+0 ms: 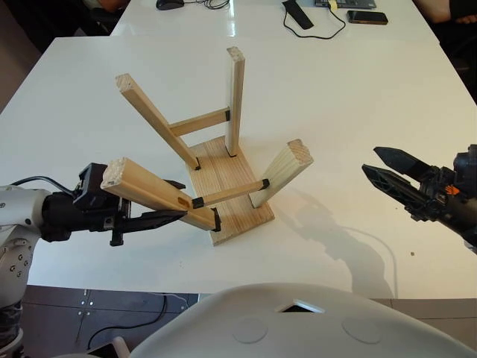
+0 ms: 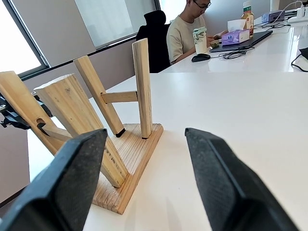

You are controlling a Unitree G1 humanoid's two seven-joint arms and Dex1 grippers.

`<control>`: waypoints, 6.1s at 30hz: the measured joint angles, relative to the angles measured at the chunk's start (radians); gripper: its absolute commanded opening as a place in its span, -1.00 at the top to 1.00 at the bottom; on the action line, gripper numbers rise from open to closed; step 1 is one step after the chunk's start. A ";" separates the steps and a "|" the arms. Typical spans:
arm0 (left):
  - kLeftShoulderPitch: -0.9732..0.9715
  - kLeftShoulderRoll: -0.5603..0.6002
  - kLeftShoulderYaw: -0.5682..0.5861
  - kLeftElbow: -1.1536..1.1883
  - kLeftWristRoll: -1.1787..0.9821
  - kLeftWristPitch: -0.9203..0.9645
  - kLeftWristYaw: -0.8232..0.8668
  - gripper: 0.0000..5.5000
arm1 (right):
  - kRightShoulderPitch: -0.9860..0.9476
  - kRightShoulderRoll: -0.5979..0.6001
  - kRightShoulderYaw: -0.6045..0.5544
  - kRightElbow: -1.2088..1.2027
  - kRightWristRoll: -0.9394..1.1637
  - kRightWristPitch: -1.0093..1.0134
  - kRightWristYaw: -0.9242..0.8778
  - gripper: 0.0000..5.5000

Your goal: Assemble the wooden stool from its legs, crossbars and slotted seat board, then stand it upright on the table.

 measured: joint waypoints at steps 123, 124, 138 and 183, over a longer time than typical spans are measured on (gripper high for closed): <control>-0.479 0.030 -0.524 0.136 0.216 0.038 0.330 0.26 | -0.726 0.356 0.787 0.340 -0.817 -0.106 -0.668 -0.08; -0.479 0.033 -0.519 0.149 0.210 0.038 0.322 0.26 | -0.739 0.429 0.797 0.330 -0.815 -0.077 -0.708 -0.08; -0.557 -0.011 -0.590 0.153 0.246 0.071 0.336 0.26 | -0.647 0.391 0.644 0.210 -0.804 0.073 -0.648 -0.08; -0.532 -0.065 -0.635 0.272 0.388 -0.016 0.295 -0.31 | -0.606 0.530 0.635 0.112 -0.914 0.209 -0.549 -0.08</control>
